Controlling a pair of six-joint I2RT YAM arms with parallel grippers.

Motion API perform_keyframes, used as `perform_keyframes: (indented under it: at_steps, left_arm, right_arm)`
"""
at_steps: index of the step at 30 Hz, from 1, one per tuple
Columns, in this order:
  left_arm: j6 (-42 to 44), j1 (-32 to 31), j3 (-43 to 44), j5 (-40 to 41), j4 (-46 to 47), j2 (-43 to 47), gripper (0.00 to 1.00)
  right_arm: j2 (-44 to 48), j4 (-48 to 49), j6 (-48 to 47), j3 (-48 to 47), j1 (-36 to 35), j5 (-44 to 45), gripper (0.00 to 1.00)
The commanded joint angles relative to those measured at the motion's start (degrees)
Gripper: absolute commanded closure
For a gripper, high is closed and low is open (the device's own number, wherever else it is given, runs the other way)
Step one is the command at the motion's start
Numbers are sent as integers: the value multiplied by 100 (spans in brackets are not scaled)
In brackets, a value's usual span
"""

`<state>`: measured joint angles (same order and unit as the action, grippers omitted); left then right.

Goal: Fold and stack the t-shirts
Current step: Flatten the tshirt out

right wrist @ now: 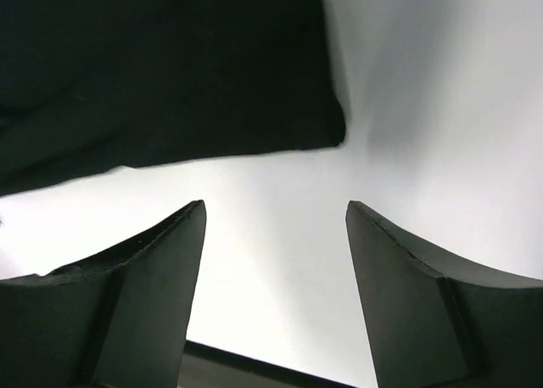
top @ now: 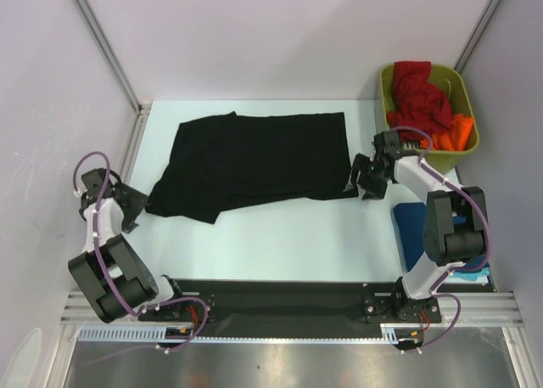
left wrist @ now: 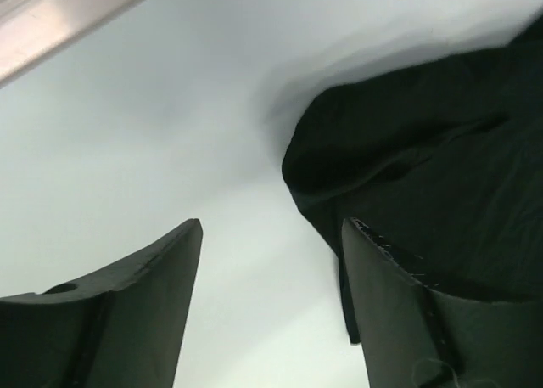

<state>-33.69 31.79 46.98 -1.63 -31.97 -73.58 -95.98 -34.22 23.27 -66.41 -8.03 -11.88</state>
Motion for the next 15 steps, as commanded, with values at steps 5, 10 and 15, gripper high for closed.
perform_keyframes:
  at_steps: [5, 10, 15]
  left_arm:
    - [636, 82, -75, -1024, 893, -569, 19]
    - [574, 90, -75, -883, 912, -929, 11]
    - [618, 90, 4, -822, 947, -1421, 12]
  right_arm:
    - [203, 1259, 530, 954, 118, -597, 30]
    - [-69, 1637, 732, 1034, 206, -728, 30]
    - [-359, 1928, 1092, 1008, 232, -640, 33]
